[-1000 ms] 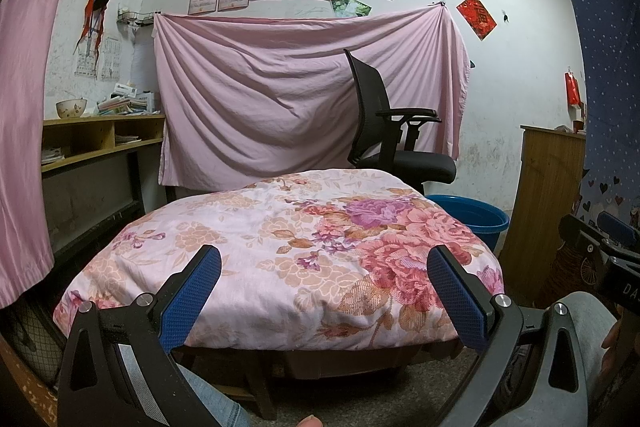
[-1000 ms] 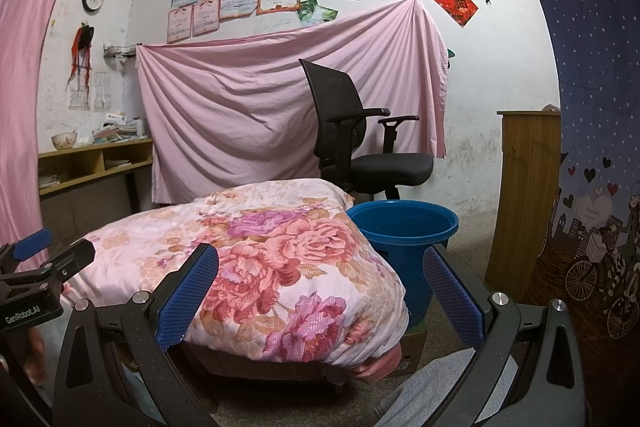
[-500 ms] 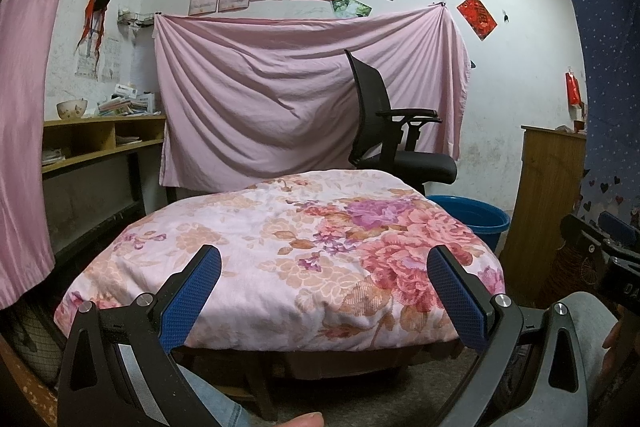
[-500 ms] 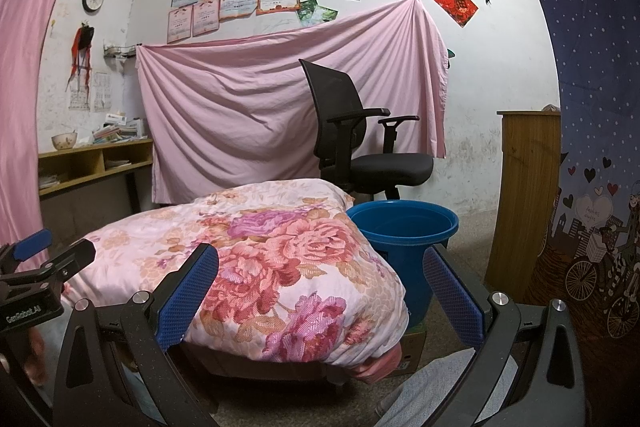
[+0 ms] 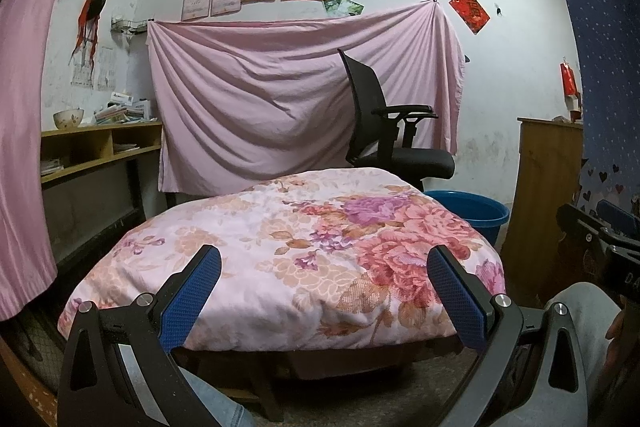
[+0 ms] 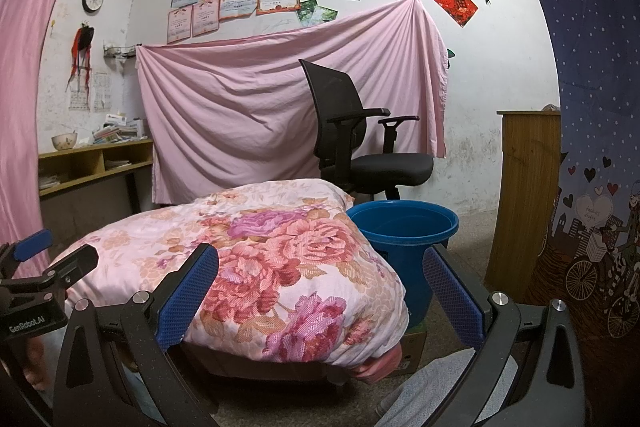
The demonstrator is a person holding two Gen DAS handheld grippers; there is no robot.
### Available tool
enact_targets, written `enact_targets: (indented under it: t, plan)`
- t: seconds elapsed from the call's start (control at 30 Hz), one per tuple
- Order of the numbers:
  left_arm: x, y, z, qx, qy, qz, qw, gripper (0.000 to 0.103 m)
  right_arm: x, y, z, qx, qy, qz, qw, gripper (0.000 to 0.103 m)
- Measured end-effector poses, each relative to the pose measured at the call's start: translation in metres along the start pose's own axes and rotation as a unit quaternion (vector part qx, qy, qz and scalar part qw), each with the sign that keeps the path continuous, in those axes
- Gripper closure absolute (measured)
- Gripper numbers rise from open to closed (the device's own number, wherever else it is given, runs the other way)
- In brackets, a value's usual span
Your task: Collect trash
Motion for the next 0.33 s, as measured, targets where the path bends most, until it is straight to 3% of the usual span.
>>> enact_targets:
  t: [0.33]
  plan:
    - [0.0002, 0.0006, -0.0002, -0.001, 0.0, 0.0, 1.0, 0.002, -0.0005, 0.0002, 0.0001, -0.001, 0.0, 0.0, 1.0, 0.0]
Point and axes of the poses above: each gripper's, at about its wrist camera, not at the fingertips, and z roughly the way its jaws point, x to its right, y to its underside, the point moved 5 cm from there along z, roughly the way its jaws point, and after that the axes turned 15 degrees about -x, right-handed, at the moved point
